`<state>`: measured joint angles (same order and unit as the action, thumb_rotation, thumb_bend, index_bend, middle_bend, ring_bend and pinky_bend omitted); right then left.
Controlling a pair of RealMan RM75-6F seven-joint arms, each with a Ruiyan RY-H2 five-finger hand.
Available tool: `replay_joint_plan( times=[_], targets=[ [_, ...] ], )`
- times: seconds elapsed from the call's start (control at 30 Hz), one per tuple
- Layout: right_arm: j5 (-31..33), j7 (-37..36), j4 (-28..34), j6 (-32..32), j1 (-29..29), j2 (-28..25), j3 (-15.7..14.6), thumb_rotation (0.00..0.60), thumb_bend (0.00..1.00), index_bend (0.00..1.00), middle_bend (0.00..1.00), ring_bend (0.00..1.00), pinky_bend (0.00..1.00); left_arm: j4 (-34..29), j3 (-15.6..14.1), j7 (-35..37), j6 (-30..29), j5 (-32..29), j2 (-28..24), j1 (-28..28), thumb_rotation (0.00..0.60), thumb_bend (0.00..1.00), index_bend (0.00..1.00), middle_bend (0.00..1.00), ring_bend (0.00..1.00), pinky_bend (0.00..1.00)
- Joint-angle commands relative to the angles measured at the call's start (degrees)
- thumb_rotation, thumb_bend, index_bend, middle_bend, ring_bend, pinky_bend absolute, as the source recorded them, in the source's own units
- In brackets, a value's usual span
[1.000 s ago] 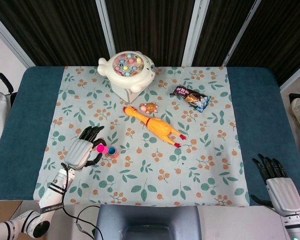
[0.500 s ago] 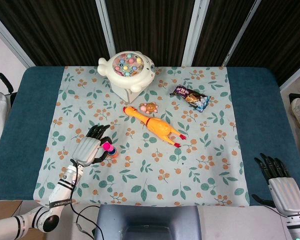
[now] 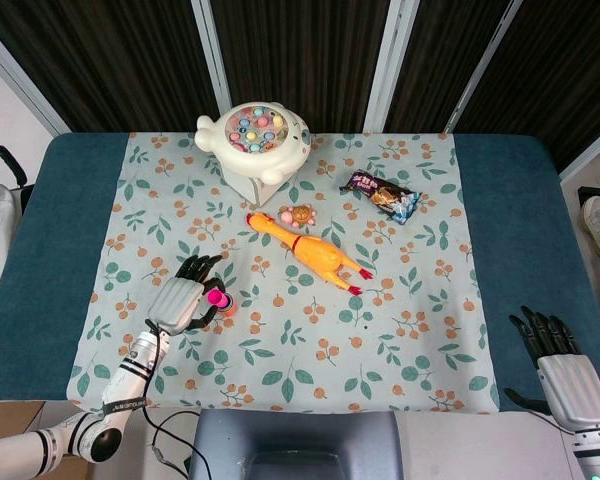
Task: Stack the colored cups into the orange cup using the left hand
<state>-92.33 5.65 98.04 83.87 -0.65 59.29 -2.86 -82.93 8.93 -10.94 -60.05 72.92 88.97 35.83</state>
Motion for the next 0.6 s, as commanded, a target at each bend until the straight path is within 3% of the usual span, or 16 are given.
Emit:
replay_joint_plan(
  times=[0.03,0.07,0.2,0.37,0.47,0.6],
  targets=[
    [-0.01,0.02,0.04,-0.02,0.00,-0.01,-0.01,0.600,0.21,0.00,0.00,0.00,0.00,0.26,-0.14,0.12,0.20,0.01,0.10,0.10,0.600,0.45,0.48,0.05,0.00,0.07],
    [-0.02,0.02,0.06,0.01,0.01,-0.01,-0.02,0.600,0.21,0.00,0.00,0.00,0.00,0.36,-0.22,0.26,0.33,0.02,0.07,0.13,0.600,0.45,0.44,0.05,0.00,0.07],
    [0.09,0.02,0.02,0.02,0.00,-0.01,0.07,0.600,0.21,0.00,0.00,0.00,0.00,-0.73,-0.70,0.48,1.77,-0.61,-1.36,0.17,0.600,0.41,0.03,0.01,0.00,0.07],
    [0.20,0.43,-0.03,-0.57,-0.22,0.16,0.00,0.600,0.21,0.00,0.00,0.00,0.00,-3.80,-2.02,2.77,-1.00,3.03,-4.58,-1.42,0.600,0.39,0.00,0.00,0.00,0.08],
    [0.12,0.40,0.08,-0.56,-0.21,0.08,-0.06,0.600,0.21,0.00,0.00,0.00,0.00,-6.01,-4.85,3.46,-4.09,6.67,-9.07,-4.03,0.600,0.39,0.00,0.00,0.00,0.08],
    [0.20,0.57,0.02,-0.26,-0.03,0.08,-0.04,0.600,0.21,0.00,0.00,0.00,0.00,-5.85,-10.42,6.93,-12.56,12.19,-16.22,-11.10,0.600,0.39,0.00,0.00,0.00,0.06]
  ],
)
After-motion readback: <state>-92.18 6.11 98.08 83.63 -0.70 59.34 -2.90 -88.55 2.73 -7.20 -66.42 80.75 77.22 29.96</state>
